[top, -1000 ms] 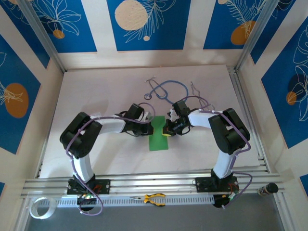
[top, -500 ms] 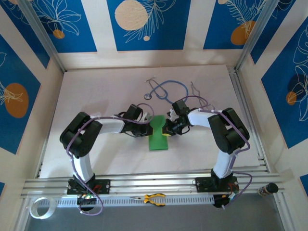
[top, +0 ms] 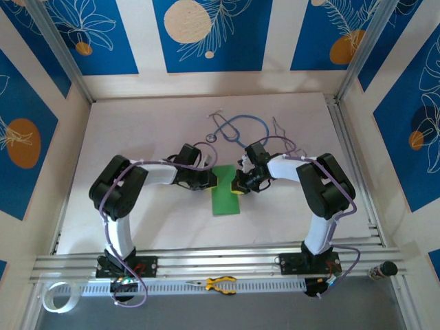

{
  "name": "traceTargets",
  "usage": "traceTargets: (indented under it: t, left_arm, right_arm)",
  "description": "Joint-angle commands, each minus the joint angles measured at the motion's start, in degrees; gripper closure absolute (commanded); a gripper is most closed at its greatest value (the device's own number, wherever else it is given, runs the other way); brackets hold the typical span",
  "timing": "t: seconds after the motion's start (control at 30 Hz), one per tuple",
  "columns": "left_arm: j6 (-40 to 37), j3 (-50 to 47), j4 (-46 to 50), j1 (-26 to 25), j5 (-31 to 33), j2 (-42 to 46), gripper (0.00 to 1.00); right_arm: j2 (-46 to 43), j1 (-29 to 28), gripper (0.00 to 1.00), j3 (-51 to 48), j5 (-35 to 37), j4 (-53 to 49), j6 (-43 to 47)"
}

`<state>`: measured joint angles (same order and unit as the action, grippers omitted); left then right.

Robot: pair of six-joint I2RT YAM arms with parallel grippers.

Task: Fold a paper plane with a square sheet of paper (pick it up from the middle)
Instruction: First fold the square sheet of paper in half at the center of the table.

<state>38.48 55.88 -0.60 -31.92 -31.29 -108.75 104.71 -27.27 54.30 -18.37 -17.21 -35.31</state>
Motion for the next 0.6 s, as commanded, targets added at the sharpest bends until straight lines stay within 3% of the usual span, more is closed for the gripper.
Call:
traceTargets:
  t: [0.0, 0.17, 0.3, 0.57]
  left_arm:
    - [-1.02, 0.04, 1.98, 0.22, 0.38, -1.79, 0.88]
    - [-1.28, -0.29, 4.38, 0.49, 2.54, -0.41, 0.91]
    - [-0.84, 4.06, 7.33, 0.5, 0.77, 0.59, 1.0]
    - [0.28, 7.72, 7.11, 0.56, -0.85, -0.84, 1.0]
  right_arm:
    - [5.09, -0.51, 1.0, -2.71, 9.47, -5.64, 1.11]
    - [5.33, -0.33, 1.0, -2.03, 9.71, -6.42, 1.77]
    - [5.67, -0.08, 1.0, -0.77, 9.67, -7.23, 2.95]
    - [6.08, 0.54, 1.0, 0.36, 9.93, -8.08, 4.0]
